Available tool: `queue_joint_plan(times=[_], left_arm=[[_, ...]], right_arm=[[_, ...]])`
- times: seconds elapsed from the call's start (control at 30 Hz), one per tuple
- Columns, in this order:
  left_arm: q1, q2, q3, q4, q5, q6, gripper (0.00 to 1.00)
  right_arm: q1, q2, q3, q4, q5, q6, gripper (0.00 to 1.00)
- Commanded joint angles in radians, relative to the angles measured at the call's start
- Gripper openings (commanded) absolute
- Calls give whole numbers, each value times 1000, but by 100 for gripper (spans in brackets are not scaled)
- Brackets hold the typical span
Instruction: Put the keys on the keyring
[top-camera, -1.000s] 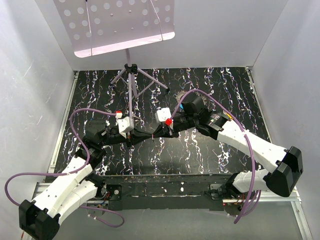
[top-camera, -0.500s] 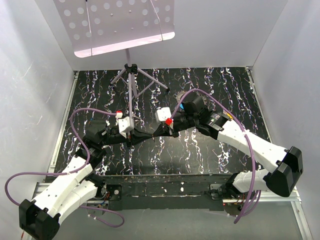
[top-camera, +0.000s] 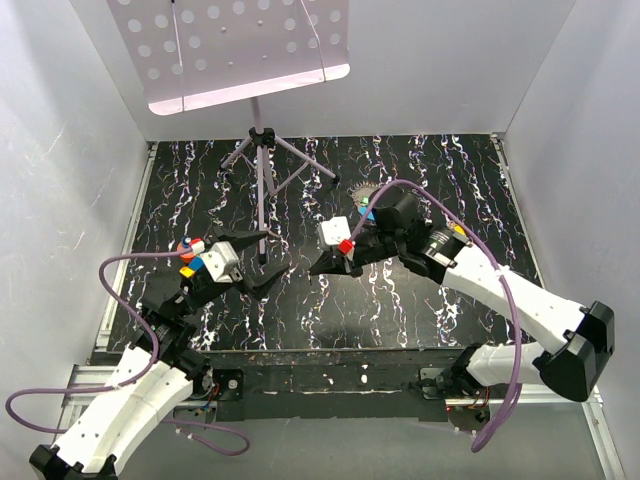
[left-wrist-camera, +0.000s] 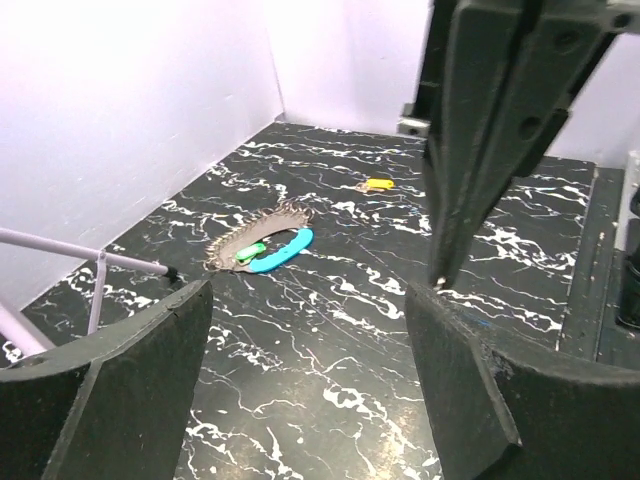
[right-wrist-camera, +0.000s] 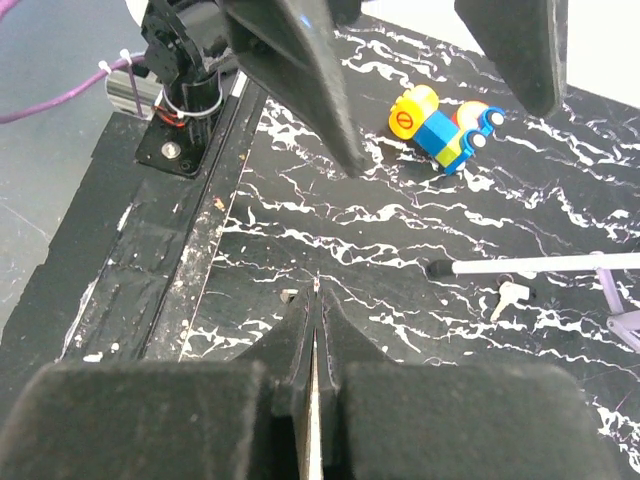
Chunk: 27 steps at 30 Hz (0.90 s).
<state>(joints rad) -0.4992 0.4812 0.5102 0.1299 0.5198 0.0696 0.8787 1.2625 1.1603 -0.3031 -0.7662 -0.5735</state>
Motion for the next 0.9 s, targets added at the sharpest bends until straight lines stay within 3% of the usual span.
queue_joint_plan(times=[0.0,0.27,0.87], left_arm=[[4,34,11,-22,-96,13,78],[5,7,-18,25,-96,-33,95],[4,-7,-35,40,-73,-105,98]], right_arm=[[-10,-71,-40,96,-35,47,1],[-49,-167,-125,188,-27,168,1],[-302,-359,-215,203,-77,556,1]])
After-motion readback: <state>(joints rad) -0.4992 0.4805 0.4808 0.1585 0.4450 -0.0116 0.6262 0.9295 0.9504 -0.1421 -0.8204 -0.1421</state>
